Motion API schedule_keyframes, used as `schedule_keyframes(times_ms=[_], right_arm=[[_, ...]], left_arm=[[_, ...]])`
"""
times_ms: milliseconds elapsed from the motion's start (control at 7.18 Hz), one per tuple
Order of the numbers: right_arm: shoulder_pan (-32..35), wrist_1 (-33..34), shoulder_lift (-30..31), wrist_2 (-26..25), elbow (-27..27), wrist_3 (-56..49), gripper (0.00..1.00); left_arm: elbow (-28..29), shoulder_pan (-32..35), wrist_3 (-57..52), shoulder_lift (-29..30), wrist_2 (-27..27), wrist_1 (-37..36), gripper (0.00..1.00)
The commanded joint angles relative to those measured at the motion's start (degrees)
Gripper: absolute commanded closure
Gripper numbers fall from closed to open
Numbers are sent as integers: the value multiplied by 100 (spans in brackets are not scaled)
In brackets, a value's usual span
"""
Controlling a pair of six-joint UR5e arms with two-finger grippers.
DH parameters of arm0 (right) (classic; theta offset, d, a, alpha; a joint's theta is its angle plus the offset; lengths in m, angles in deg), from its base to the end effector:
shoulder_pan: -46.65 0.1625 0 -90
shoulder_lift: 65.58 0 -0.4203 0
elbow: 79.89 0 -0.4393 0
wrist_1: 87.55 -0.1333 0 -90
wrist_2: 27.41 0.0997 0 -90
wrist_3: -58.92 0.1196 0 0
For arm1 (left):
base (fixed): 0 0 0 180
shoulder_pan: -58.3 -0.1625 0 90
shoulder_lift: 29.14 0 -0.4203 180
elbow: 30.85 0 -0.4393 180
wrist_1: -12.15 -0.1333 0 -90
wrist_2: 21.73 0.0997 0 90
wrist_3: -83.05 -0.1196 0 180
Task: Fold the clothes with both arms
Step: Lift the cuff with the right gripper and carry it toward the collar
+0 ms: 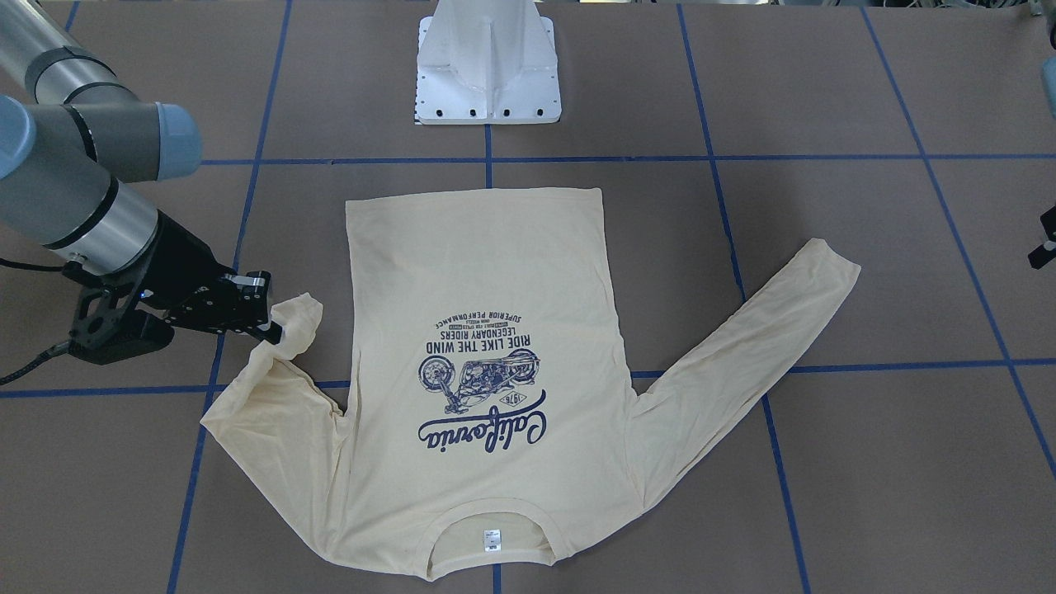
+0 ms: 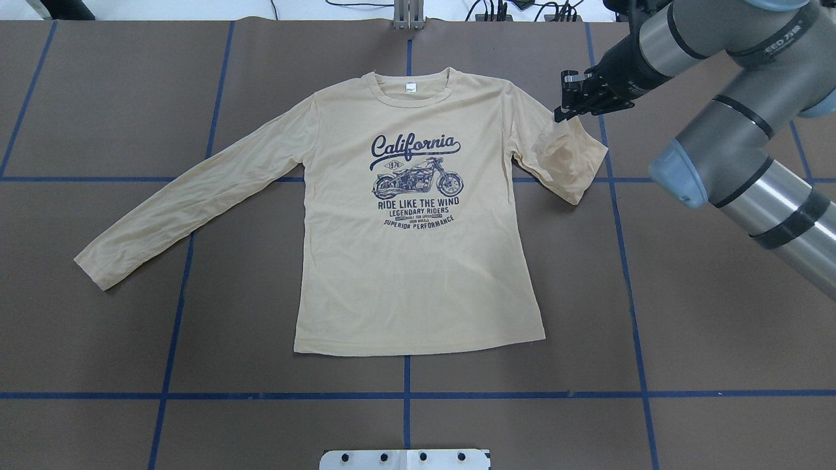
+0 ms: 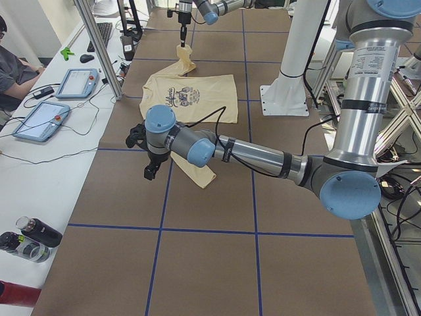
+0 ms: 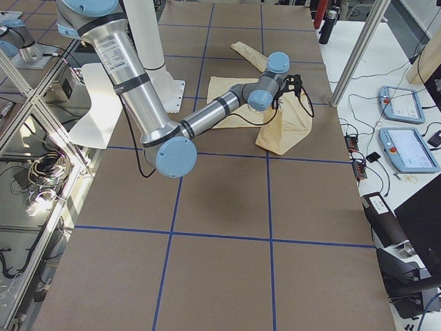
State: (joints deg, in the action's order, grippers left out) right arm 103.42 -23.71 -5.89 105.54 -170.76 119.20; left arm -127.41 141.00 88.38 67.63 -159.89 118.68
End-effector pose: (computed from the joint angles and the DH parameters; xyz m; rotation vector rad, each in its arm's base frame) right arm -0.3487 -0.6269 0.2612 0.1523 -1.1548 0.0427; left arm 0.0328 -0.6039 0.4981 0.3968 0.8705 0.2506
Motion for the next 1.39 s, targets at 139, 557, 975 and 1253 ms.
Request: schedule_keyframes(times_ms=[139,557,975,1253], right_arm=[[-17,-29,-493,-41,290,90,100],[-25,-3,-957,-154,385,90,100],[-25,-20,-1232,-199,457,90,100],[-17,-47,-1293,-199,422,99,100]], left_arm=[[-4,17,47,9,0,0,0],[23,18,47,0,0,0,0],[49,26,55,0,0,0,0],[67,26,47,0,0,0,0]])
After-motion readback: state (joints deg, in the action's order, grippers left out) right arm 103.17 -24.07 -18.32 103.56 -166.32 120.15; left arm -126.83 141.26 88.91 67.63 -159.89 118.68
